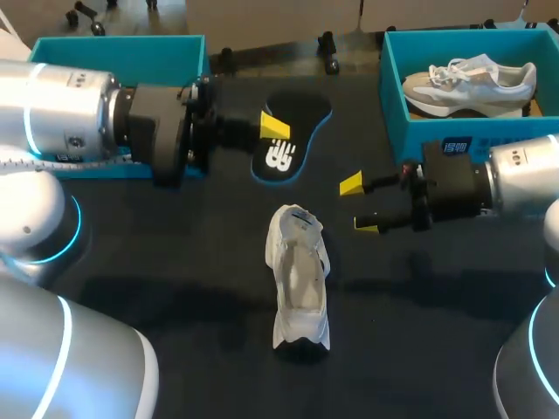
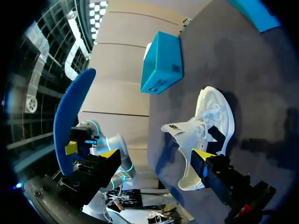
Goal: Take the shoe out of the shoebox, open the shoe tongue, remove and reinsert the insole, then place the shoe into the shoebox
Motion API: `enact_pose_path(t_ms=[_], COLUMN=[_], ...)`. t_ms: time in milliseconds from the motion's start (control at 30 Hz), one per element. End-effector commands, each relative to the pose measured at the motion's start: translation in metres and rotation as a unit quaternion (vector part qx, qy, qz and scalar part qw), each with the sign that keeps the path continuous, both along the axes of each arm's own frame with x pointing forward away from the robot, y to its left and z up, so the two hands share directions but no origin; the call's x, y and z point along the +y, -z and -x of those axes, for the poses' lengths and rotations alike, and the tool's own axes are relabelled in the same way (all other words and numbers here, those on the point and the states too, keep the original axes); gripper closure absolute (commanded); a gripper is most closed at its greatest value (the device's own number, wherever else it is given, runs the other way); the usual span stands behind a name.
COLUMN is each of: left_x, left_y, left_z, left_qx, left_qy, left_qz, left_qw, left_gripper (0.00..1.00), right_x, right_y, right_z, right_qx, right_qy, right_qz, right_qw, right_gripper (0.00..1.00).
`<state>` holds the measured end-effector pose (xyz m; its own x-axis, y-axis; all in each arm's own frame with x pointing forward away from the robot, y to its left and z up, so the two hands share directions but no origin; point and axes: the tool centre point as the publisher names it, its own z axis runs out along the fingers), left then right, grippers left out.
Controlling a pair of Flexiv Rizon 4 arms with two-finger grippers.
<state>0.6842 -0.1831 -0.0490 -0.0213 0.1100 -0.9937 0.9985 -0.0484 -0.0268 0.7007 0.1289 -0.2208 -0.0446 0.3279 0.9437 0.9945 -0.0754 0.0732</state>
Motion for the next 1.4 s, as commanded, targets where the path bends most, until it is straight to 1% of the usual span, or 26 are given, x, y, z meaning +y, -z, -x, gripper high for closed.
enact_pose_path(t_ms=[33,300,333,400,433,600,633,700,733,800,900,967,1067,1200,1400], left_x=[0.002,0.002,0.002,0.006,0.009,0.024,0.027,0.031,0.034,0.036,0.039,0.042,0.047,0.049,0.053], left_y=[0.001,0.001,0.006,0.017,0.025,0.050,0.055,0.060,0.062,0.068,0.075,0.080,0.088,0.098,0.106], left_z=[0.007,0.007,0.006,0.003,0.001,-0.010,-0.012,-0.013,-0.012,-0.013,-0.015,-0.016,-0.015,-0.013,-0.009], left_qx=[-0.001,-0.001,-0.016,-0.024,-0.043,-0.053,-0.061,-0.085,-0.082,-0.103,-0.113,-0.106,-0.112,-0.137,-0.146], left_qy=[-0.008,-0.008,-0.014,-0.018,-0.023,-0.045,-0.049,-0.053,-0.051,-0.054,-0.059,-0.066,-0.071,-0.071,-0.066], left_qz=[0.001,0.001,-0.012,-0.010,-0.017,-0.003,0.008,0.016,0.032,0.032,0.035,0.052,0.054,0.038,0.039], left_qw=[1.000,1.000,1.000,0.999,0.999,0.998,0.997,0.995,0.995,0.993,0.991,0.991,0.990,0.987,0.986], left_gripper=[1.00,1.00,1.00,1.00,1.00,1.00,1.00,1.00,1.00,1.00,1.00,1.00,1.00,1.00,1.00], right_x=[0.002,0.002,0.002,0.002,0.002,0.002,0.002,0.002,0.002,0.002,0.002,0.002,0.002,0.002,0.002], right_y=[0.000,0.000,0.000,0.000,0.000,0.000,0.000,0.000,0.000,0.000,0.000,0.000,0.000,0.000,0.000], right_z=[0.001,0.001,0.001,0.001,0.001,0.001,0.001,0.001,0.001,0.001,0.001,0.001,0.001,0.001,0.001], right_qx=[0.000,0.000,0.000,0.000,0.000,0.000,0.000,0.000,0.000,0.000,0.000,0.000,0.000,0.000,0.000], right_qy=[0.002,0.002,0.002,0.002,0.002,0.002,0.002,0.002,0.002,0.002,0.002,0.002,0.002,0.002,0.002], right_qz=[0.001,0.001,0.001,0.001,0.001,0.001,0.001,0.001,0.001,0.001,0.001,0.001,0.001,0.001,0.001], right_qw=[1.000,1.000,1.000,1.000,1.000,1.000,1.000,1.000,1.000,1.000,1.000,1.000,1.000,1.000,1.000], right_gripper=[0.00,0.00,0.00,0.00,0.00,0.00,0.00,0.00,0.00,0.00,0.00,0.00,0.00,0.00,0.00])
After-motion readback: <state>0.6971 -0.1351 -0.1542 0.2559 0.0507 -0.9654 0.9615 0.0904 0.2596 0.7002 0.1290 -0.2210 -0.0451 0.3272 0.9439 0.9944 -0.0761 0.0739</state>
